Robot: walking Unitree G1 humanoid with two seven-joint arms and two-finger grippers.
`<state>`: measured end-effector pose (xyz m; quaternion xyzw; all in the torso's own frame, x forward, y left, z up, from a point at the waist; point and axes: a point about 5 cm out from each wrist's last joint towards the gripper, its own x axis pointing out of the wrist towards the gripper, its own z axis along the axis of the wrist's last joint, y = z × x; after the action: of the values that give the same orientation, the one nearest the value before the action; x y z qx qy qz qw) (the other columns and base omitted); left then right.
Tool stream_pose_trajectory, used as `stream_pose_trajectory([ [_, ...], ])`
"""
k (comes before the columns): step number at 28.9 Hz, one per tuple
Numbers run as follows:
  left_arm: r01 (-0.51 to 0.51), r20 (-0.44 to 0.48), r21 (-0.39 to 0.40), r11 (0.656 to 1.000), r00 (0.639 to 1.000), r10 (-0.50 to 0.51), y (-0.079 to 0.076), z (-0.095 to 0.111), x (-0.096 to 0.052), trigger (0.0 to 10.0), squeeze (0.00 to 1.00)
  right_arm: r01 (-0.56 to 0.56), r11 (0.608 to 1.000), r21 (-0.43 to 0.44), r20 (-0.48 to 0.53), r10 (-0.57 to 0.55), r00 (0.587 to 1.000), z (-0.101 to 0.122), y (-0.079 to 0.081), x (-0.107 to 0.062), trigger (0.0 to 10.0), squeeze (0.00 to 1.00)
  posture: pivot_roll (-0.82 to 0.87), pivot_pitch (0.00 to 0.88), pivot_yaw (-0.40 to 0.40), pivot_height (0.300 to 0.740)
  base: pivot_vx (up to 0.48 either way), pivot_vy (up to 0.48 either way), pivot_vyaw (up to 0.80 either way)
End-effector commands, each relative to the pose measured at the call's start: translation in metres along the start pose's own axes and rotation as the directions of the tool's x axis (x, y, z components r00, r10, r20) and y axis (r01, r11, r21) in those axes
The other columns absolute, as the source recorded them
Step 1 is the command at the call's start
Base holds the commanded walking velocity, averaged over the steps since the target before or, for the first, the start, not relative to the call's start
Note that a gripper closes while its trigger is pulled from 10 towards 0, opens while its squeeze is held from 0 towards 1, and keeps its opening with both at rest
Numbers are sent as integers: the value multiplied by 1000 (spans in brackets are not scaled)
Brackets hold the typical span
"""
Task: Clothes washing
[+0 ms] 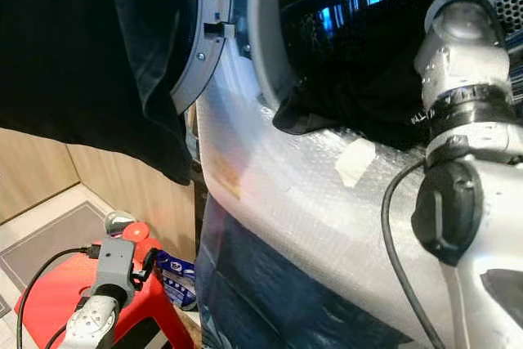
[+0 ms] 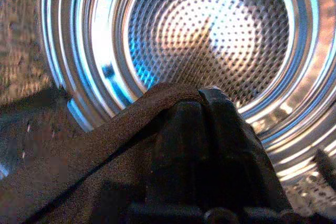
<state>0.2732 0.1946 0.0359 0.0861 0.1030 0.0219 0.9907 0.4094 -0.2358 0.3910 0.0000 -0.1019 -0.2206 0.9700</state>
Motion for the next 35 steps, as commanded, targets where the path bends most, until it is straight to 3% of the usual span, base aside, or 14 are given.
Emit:
stream_pose_trajectory([
  [1,20,-17,-7,1000,1000,-20,-4,-2,-1,10000,0,-43,998,-40,-71,40,997,-19,6,-1,10000,0,43,0,-114,740,0,0,0],
  [3,23,-20,-7,1000,1000,-23,-5,-3,-2,10000,0,-42,998,-57,-90,37,995,-27,8,-2,10000,0,43,0,-114,740,0,0,0],
  [4,28,-25,-6,1000,999,-28,-6,-4,-2,10000,0,-42,998,-55,-98,36,995,-31,9,-3,10000,1000,40,0,-112,740,0,0,0],
  [12,56,-49,-5,998,997,-57,-11,-8,-5,10000,0,-106,994,-39,-87,102,991,-30,24,-6,10000,1000,41,0,-119,740,0,0,0],
  [14,59,-56,-11,998,997,-60,-11,-10,-7,10000,0,-133,987,-87,-81,126,989,-34,29,-9,10000,1000,34,0,-117,740,0,0,0],
  [24,80,-68,-4,997,994,-80,-13,-12,-9,10000,0,-45,999,-19,-30,44,999,-35,10,-19,10000,1000,14,0,-102,740,0,0,0],
  [32,93,-75,-2,996,993,-92,-16,-14,-11,10000,0,87,994,-65,138,-77,987,-27,-10,-48,10000,1000,27,0,-119,740,0,0,0],
  [35,90,-83,-5,996,992,-90,-16,-17,-13,10000,0,-95,993,-64,153,104,983,-39,2,-74,10000,1000,11,0,-119,740,0,0,0],
])
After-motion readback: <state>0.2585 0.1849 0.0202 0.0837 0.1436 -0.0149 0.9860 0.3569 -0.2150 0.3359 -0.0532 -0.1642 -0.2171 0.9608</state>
